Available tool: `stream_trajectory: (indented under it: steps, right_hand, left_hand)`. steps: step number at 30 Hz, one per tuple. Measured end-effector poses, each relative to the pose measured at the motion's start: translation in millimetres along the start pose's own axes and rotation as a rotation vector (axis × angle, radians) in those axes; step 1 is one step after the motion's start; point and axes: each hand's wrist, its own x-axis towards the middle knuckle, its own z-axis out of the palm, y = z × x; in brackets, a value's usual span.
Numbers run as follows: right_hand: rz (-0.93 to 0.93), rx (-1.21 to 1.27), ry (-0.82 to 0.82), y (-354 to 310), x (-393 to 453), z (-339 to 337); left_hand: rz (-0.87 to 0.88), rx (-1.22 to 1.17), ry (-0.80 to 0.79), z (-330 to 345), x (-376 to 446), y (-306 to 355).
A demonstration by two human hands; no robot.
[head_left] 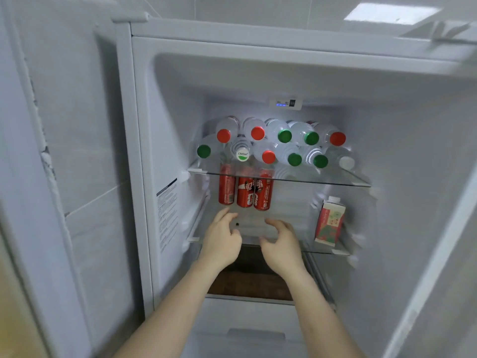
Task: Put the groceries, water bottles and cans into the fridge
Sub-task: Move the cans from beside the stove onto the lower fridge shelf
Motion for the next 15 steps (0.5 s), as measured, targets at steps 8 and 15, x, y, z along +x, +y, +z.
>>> stream_trajectory:
  steps: [8,15]
  right_hand:
    - [-0.196,0.17,0.045,12,-99,-3]
    - [-0.273,0.178,-0.249,29,-188,-25]
  left_hand:
    - [-0.017,0.181,-0.025,-44,-139,-1]
    - [-0.164,0.4,0.035,-81,-284,4]
